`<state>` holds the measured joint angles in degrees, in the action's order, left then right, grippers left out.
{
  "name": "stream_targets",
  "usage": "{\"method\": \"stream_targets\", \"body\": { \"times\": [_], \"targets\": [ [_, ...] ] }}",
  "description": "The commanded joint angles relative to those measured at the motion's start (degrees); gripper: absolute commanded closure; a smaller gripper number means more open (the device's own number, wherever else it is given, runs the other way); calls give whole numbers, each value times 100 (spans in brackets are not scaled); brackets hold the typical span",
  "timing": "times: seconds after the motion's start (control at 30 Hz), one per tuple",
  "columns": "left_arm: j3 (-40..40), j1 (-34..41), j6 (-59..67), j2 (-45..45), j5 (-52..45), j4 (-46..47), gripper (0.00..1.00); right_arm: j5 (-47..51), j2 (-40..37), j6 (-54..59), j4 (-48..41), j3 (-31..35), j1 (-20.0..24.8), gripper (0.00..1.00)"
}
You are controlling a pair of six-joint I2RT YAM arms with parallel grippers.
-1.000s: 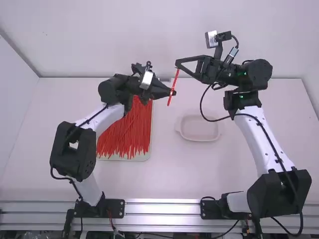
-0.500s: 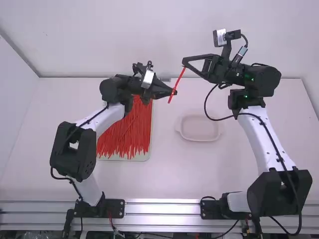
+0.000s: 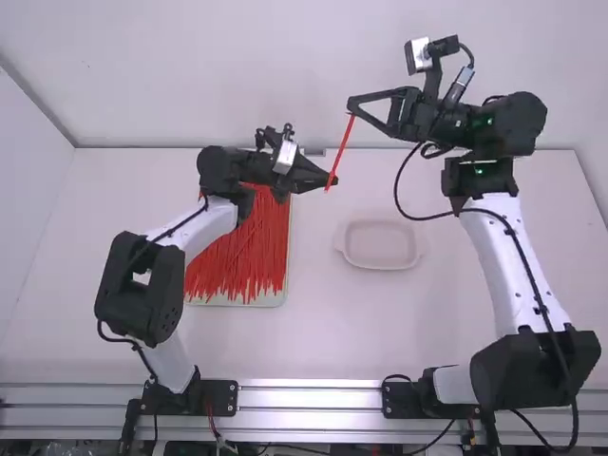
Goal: Fasten the cable tie
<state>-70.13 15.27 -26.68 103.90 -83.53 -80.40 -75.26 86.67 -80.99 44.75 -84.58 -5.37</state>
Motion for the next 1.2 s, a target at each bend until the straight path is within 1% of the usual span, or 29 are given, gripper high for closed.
{"method": "stream_targets", "body": {
  "times": [0.0, 0.23, 0.37, 0.4, 0.43, 0.47, 0.5, 0.6, 0.7, 0.73, 0.83, 1.0, 1.17],
  "targets": [
    [223, 7, 170, 15, -562, 50, 98, 474, -138, 201, -4, -579, 68, 100],
    [223, 4, 166, 15, -584, 46, 98, 431, -138, 243, -44, -734, 48, 100],
    [223, 7, 157, 15, -560, 48, 98, 127, -138, 457, -42, -734, 35, 100],
    [223, 7, 129, 15, -555, 44, 98, 4, -138, 557, -48, -732, 74, 97],
    [223, 4, 72, 13, -535, 39, 98, -155, -138, 667, -55, -728, 140, 78],
    [223, 0, 70, 15, -540, 33, 98, -243, -138, 713, -79, -723, 175, 66],
    [223, -52, 48, 13, -546, -2, 98, -431, -138, 870, -282, -717, 236, 1],
    [223, -92, -9, 13, -538, 0, 98, -560, -138, 1241, -741, -649, 280, 2],
    [223, -96, -76, 13, -509, -7, 98, -669, -140, 1862, -1360, -433, 286, 2],
    [223, -98, -98, 13, -492, -11, 98, -686, -140, 1923, -1412, -409, 286, 1],
    [221, -166, -282, 13, -402, -188, 98, -745, -138, 2516, -1912, -79, 286, 1],
    [221, -302, -848, 13, -219, -699, 98, -907, -162, 2957, -1943, 424, 271, 1],
    [221, -415, -1488, 13, 107, -1106, 98, -1067, -177, 3849, -1952, 931, 240, 1]
  ]
}}
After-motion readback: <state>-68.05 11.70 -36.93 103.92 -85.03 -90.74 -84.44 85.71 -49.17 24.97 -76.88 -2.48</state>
